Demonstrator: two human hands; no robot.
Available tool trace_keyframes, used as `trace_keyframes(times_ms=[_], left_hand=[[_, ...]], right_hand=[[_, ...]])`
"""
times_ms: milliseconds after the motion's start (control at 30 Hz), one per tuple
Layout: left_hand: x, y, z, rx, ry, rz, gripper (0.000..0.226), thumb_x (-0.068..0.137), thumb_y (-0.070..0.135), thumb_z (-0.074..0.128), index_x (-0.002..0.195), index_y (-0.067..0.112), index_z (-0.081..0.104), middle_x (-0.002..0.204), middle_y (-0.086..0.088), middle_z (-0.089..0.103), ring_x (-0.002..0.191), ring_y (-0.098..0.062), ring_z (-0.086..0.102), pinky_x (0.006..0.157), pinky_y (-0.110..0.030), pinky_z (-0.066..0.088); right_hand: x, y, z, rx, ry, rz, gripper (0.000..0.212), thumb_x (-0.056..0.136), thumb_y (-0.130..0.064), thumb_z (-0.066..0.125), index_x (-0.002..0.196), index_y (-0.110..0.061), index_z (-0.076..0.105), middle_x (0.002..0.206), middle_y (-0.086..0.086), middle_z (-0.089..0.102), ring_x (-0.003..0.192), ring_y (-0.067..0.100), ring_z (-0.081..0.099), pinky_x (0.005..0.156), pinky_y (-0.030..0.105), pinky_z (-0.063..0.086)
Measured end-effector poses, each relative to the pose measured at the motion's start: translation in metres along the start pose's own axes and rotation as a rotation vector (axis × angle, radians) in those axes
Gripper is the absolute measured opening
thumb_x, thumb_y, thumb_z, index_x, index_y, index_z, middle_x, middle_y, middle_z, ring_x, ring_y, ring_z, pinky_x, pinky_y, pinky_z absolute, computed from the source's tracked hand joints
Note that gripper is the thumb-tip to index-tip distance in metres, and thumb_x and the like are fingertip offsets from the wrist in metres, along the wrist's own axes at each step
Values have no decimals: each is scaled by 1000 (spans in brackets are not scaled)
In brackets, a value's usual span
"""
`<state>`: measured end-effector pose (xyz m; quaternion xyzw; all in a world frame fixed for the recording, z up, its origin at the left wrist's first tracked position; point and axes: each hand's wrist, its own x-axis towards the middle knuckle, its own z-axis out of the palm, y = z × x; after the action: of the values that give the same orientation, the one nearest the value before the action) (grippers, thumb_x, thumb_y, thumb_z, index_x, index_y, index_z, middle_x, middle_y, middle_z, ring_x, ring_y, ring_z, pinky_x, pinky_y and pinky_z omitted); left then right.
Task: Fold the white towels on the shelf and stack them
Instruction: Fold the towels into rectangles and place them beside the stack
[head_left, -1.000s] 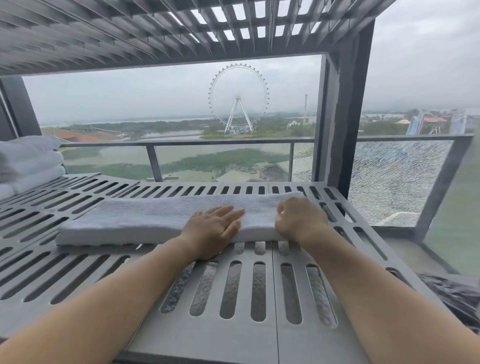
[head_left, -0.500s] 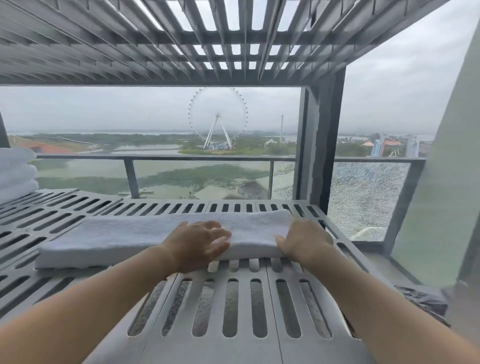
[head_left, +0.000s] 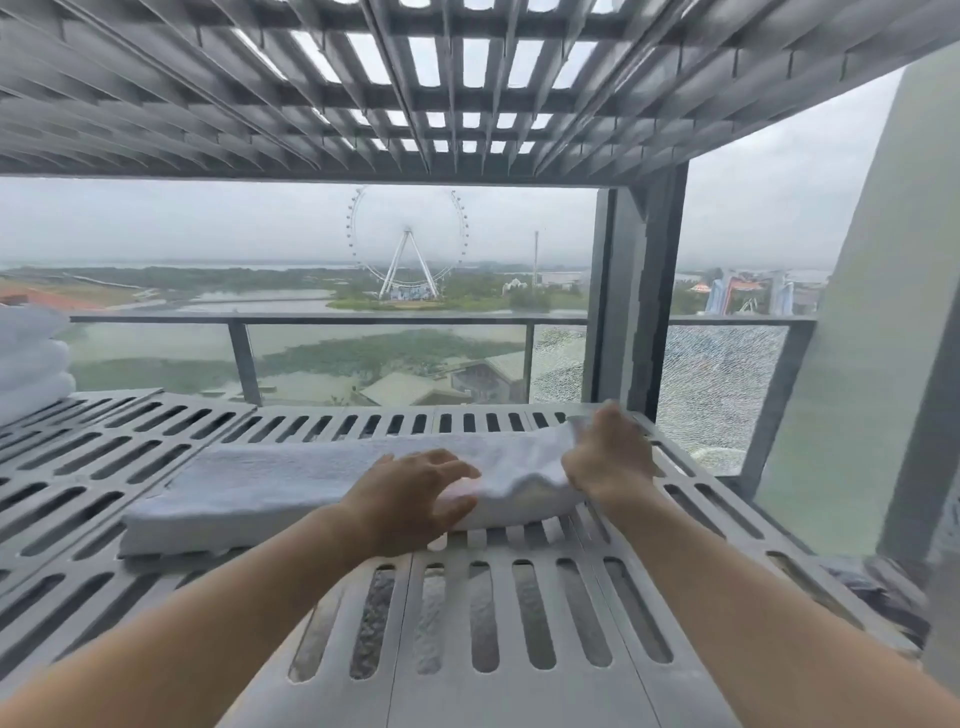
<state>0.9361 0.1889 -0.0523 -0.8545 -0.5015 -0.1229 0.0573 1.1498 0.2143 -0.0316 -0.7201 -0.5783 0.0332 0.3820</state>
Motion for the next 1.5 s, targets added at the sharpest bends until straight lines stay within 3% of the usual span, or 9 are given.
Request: trace_keyframes(times_ms=[167,333,400,533,667,867,1000,1233,1500], left_hand=[[-17,-29,-31,-158,148,-58,35,93,45,44,122,29,54,126,8,58,110,-9,56,92,-33,46],[-24,-58,-73,-1448,153,-485,57,91,60,31,94,15,67,99,-7,71,90,-22,66,80,-34,49],[-28,-79,-86,-1681,85,-501,67,86,67,35,83,11,71,89,-8,72,84,-23,68,81,-34,52],[-46,-108,-92,-1621,26,-587,31,81,32,66,101,9,60,80,-7,71,78,-20,69,74,-30,58],[-56,-124,-84,-1583,209,-712,7,81,-1,54,83,3,59,65,-9,66,51,-13,64,49,-20,54],[-59,-157,-93,-1574,400,-840,17,85,6,38,72,6,50,63,-6,50,45,-11,51,37,-16,43],[-68,-158,-91,-1316,269,-959,40,72,39,74,95,8,61,85,-8,66,67,-15,66,46,-21,51],[-70,-164,-97,-1267,573,-829,58,68,10,80,116,20,48,100,-9,60,76,-20,65,48,-22,52],[-105,-167,-53,-1207,426,-939,51,80,14,67,124,24,42,120,-8,51,91,-20,58,44,-22,49]], right_hand=[[-20,-70,12,264,222,-349,46,74,0,66,115,-9,46,105,8,61,95,24,58,82,34,51],[-46,-141,28,482,101,-665,50,71,2,66,116,-12,49,100,5,65,84,15,60,65,13,45],[-58,-159,38,488,15,-793,53,72,2,65,120,-12,47,100,6,67,86,19,62,69,21,49],[-73,-175,55,444,-169,-903,67,74,-6,70,131,-17,37,110,4,65,96,22,62,81,37,53],[-72,-155,70,234,-145,-888,85,65,-32,80,135,-16,32,125,2,55,109,21,54,86,34,45],[-75,-121,87,37,-106,-698,74,68,-40,67,131,-22,31,123,-1,55,108,21,54,78,32,45],[-76,-136,93,78,-130,-672,58,71,-18,57,125,-21,37,110,5,60,94,27,57,67,29,40],[-85,-148,100,-215,-24,-473,51,71,-11,64,113,-13,36,107,6,51,96,28,55,62,31,40],[-81,-139,111,-19,55,-538,44,72,-15,54,113,-12,39,89,6,60,76,34,62,56,30,35]])
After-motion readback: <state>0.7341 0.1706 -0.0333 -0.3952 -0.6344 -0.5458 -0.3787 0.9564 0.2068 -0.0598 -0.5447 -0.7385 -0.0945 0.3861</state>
